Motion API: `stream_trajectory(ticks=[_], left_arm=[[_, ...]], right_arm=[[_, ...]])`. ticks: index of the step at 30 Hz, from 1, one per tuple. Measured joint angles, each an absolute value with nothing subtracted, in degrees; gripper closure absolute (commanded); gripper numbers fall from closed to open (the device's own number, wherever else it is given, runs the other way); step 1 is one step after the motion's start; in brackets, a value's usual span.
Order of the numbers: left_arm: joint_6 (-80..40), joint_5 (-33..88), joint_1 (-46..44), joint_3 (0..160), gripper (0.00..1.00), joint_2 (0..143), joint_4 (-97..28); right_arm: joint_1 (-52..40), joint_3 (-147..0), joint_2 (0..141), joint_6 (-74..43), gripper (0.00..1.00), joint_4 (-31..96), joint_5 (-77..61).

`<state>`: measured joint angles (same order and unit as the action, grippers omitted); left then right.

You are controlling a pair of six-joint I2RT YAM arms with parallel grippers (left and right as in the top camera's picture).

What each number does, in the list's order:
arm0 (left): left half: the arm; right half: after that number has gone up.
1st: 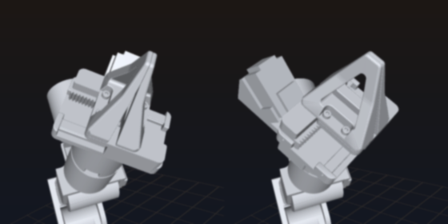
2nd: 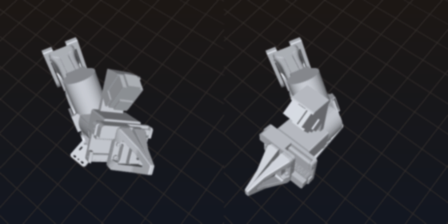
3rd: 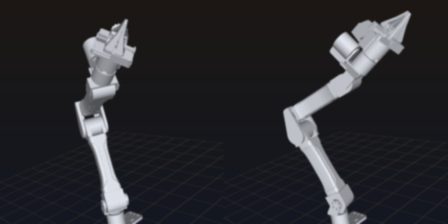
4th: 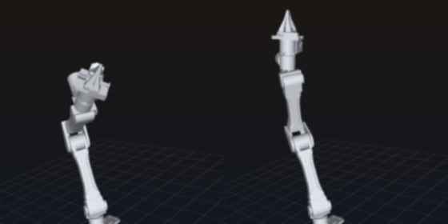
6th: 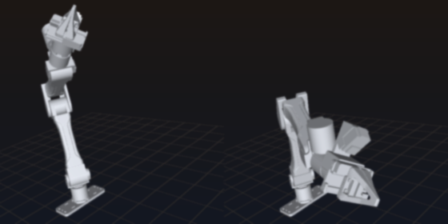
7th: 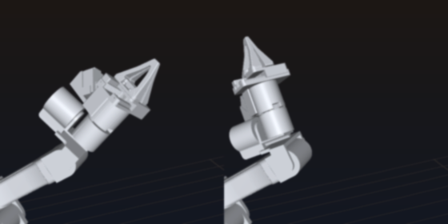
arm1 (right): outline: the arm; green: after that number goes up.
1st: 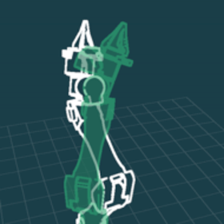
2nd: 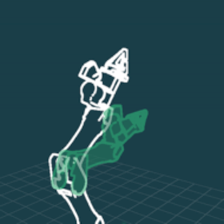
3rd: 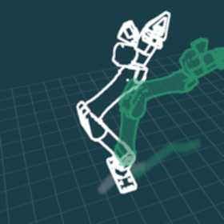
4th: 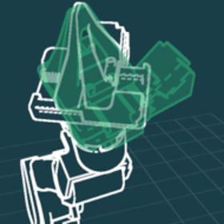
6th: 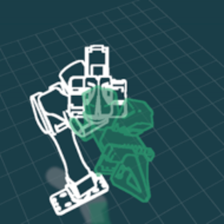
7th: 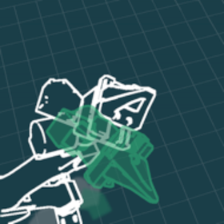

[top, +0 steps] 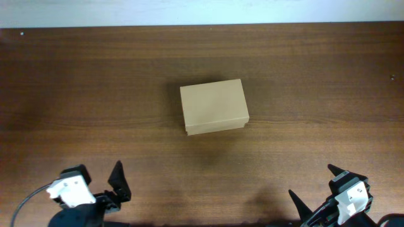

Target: Pack container

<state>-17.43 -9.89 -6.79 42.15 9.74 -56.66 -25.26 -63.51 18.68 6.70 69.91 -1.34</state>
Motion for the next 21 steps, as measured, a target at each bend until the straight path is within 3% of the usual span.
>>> stream_trajectory(ticks=[8,21], left_arm=[[-14.92,-10.15,-3.92,30.98,0.0,1.19,-55.81],[-12.99,-10.15,-3.88,18.48,0.0,0.91,-50.5]], right_arm=[[-25.26,-63.51,18.65,6.66,0.01,69.91,-1.34],[-25.26,-63.51,18.65,6.68,0.01,69.91,-1.34]])
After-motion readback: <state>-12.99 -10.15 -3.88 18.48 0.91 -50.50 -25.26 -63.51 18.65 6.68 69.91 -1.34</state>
